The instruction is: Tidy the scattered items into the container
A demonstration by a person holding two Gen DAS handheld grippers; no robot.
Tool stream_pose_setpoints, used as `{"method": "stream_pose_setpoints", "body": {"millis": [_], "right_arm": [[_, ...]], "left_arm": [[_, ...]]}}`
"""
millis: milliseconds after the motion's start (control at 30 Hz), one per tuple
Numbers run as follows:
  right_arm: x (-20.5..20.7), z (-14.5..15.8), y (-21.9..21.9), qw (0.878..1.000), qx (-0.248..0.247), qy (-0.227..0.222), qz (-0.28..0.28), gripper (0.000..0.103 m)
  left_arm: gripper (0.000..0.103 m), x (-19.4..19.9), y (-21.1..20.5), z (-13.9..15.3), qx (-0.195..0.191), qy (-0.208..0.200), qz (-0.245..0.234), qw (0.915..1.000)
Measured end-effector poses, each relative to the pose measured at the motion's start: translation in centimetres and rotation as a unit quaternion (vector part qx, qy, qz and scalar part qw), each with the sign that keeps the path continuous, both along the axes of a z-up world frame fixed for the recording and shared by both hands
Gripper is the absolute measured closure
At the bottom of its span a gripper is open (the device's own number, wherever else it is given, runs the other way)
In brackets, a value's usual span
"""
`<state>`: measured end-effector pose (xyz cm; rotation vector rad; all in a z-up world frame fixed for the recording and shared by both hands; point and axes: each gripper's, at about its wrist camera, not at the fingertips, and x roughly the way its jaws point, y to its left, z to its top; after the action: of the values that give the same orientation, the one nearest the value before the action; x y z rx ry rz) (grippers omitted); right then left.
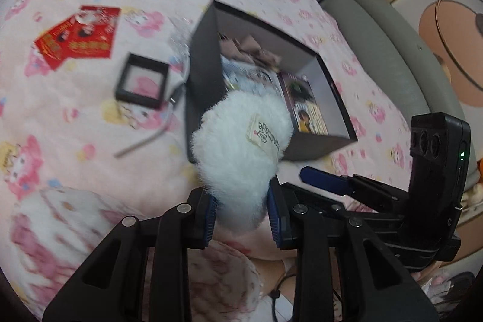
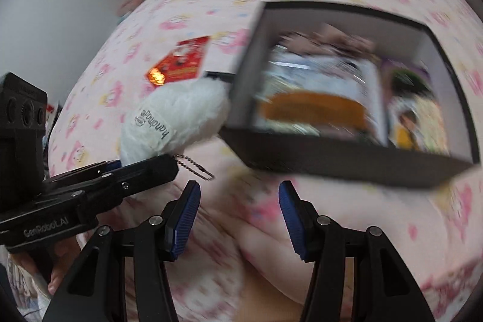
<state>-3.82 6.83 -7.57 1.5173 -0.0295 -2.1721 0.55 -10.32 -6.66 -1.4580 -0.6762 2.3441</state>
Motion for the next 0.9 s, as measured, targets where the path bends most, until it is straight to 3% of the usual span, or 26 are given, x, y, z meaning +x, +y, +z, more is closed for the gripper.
{"method": "stream_pose_setpoints", "body": {"millis": [300,467,633,900], "right_arm": [[0.1,-1.4,9.1,0.994,-0.017,0.010,-0.112,0.053],[-0.9,-2.2,9.1,0.993,-0.034,0.030,-0.107,0.053],[-1.4,-4.8,8.7,0.994,-0.049,0.000,-0.100,0.053],[-1.5,-7.5,9.1,0.992,-0.031,-0.040,-0.113,0.053]], "left_arm": [[0.074,-1.1,7.7,-4.4,-0.062,-0.063,-0.066,0.9939],[0.074,-2.0,9.8,-6.4,-0.114,-0.093,-0.080,0.9859],[0.073,-1.9,10.9,-6.5,-0.157,-0.101,-0.087,0.9785],[0.071,-1.3,11.2,-5.9,-0.170,-0.101,-0.087,0.9763]]}}
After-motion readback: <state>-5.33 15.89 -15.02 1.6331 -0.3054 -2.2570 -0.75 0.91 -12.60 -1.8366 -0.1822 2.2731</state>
